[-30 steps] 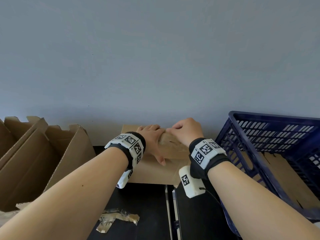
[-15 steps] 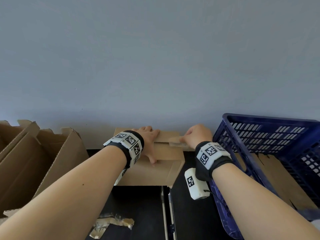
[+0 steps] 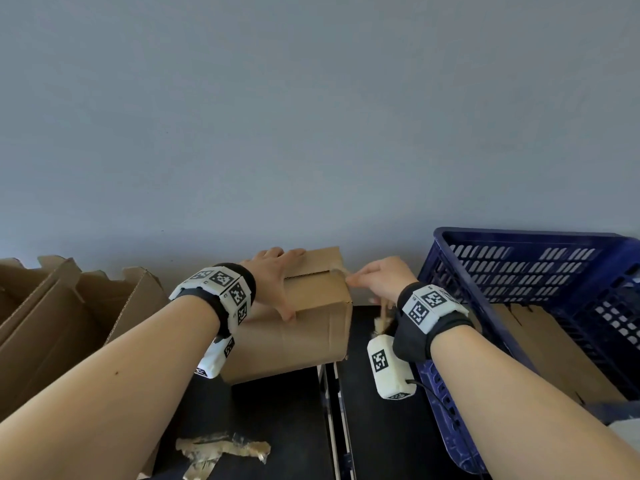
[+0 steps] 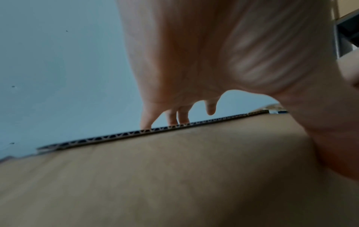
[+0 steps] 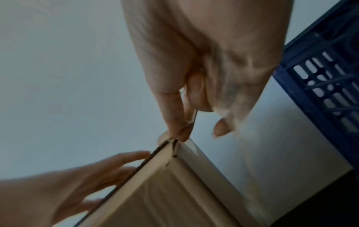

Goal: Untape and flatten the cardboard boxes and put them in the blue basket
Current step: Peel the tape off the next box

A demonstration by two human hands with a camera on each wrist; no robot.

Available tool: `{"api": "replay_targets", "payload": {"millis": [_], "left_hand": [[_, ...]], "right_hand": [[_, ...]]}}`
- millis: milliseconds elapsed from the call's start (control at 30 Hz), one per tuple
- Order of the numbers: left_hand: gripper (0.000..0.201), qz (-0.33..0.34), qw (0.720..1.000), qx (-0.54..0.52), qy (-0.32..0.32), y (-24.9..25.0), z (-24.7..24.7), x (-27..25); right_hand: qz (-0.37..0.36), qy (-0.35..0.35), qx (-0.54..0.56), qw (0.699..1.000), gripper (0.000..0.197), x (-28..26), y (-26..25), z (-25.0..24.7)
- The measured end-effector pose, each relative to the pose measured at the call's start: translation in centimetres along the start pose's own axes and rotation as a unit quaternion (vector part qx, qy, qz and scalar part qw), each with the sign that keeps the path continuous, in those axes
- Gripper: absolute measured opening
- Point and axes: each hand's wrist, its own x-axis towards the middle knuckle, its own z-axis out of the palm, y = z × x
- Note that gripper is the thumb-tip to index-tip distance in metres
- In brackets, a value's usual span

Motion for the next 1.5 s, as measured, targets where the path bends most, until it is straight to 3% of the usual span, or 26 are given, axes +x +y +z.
{"api": "replay_targets", "payload": {"millis": [100, 233, 500, 633, 733, 867, 967, 1067, 1167, 1267, 1367, 1500], "left_hand": [[0.124, 0.005, 1.0, -0.017, 0.016, -0.3, 0.0, -0.6], [0.13, 0.01, 0.998, -0.047, 0.034, -0.7, -0.2, -1.2], [0.135, 0.027, 0.995, -0.047, 0.089, 0.4, -0.9, -1.8], [0.133, 0.011, 0.991, -0.08, 0.106, -0.9, -1.2, -2.4], [0.132, 0.017, 0.987, -0.105, 0.123, -1.4, -1.2, -2.8], [0.129, 0.038, 0.984, -0.112, 0.134, -1.1, -0.9, -2.9], [0.128, 0.043, 0.981, -0.126, 0.14, -1.3, -0.8, -3.0], [0.13, 0.022, 0.969, -0.189, 0.155, -2.7, -1.4, -3.2], [0.132, -0.008, 0.953, -0.231, 0.196, -4.0, -2.2, -3.3], [0.132, -0.027, 0.94, -0.262, 0.219, -3.9, -2.2, -3.0], [0.132, -0.036, 0.932, -0.285, 0.22, -4.0, -1.3, -3.0], [0.132, -0.034, 0.927, -0.292, 0.234, -4.6, -0.4, -3.6]], "right_hand": [[0.0, -0.003, 0.041, 0.999, 0.013, 0.5, -1.1, 0.1], [0.031, -0.031, 0.267, 0.963, 0.016, 0.5, -2.5, 0.4], [-0.014, -0.044, 0.34, 0.939, 0.017, -1.0, -6.5, 1.3], [0.002, -0.024, 0.432, 0.901, 0.012, -1.2, -6.3, 0.5], [0.031, 0.048, 0.396, 0.916, 0.016, -0.4, -5.7, 0.3], [0.068, 0.087, 0.345, 0.932, 0.032, 0.7, -5.0, 0.7], [0.056, 0.14, 0.239, 0.959, 0.03, 1.7, -3.0, 0.5], [0.098, 0.18, 0.113, 0.972, 0.031, 1.5, 0.0, -1.3], [0.138, 0.158, 0.017, 0.978, 0.047, -0.2, 0.5, -2.6], [0.078, 0.098, 0.017, 0.992, 0.039, -1.6, -0.5, -1.3], [0.036, 0.07, -0.039, 0.996, 0.049, -2.7, -1.2, 0.8], [0.025, 0.059, -0.107, 0.992, 0.031, -4.2, -0.5, 4.2]]}}
